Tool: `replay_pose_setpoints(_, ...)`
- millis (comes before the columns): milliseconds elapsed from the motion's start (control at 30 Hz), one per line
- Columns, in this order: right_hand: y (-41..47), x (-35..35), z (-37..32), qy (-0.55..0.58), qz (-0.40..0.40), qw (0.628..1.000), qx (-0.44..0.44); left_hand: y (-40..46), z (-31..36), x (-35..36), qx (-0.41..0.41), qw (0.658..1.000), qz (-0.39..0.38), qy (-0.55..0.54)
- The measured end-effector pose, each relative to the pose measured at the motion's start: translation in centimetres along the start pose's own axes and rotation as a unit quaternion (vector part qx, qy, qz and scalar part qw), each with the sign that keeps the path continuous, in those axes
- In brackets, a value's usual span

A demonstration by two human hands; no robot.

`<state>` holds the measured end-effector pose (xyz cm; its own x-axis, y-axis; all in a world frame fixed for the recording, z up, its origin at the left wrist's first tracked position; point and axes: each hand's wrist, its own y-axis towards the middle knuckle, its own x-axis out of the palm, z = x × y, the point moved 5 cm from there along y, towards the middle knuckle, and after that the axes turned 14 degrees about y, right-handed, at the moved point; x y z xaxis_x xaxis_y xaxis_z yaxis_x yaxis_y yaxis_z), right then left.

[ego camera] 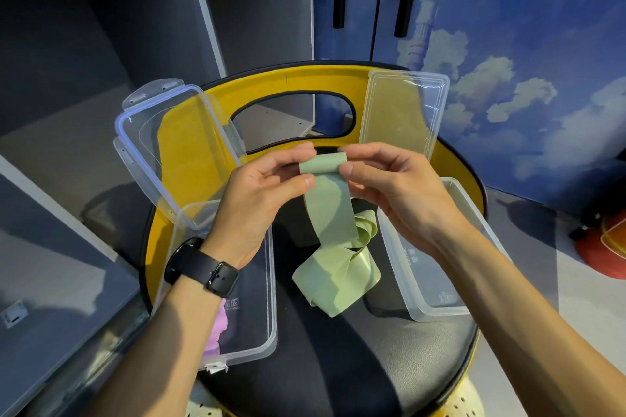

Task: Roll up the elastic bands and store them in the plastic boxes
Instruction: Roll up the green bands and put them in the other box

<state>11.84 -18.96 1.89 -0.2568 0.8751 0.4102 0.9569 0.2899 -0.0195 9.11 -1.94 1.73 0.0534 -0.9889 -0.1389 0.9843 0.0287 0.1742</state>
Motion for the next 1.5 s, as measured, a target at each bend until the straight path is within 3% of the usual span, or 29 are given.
replay_pose_setpoints(367, 0.1, 0.1, 0.1, 0.014, -0.03, 0.999, -0.015, 0.1, -0.2, -0.1, -0.029, 0.999, 0.019, -0.005)
replay_pose_setpoints(633, 0.0, 0.0, 0.5, -0.007, -0.015, 0.999, 0.051, 0.1, -0.2, -0.1, -0.005, 1.0, 0.011, -0.002)
replay_pose_setpoints(1233, 0.1, -0.1, 0.7, 0.002, -0.008, 1.0, 0.009, 0.0, -0.9, 0.4, -0.066, 0.998, -0.021, 0.004)
replay_pose_setpoints(1500, 0.1, -0.2, 1.2, 0.012, -0.017, 0.997, 0.073, 0.1, -1.0, 0.3, -0.057, 0.998, -0.023, -0.017)
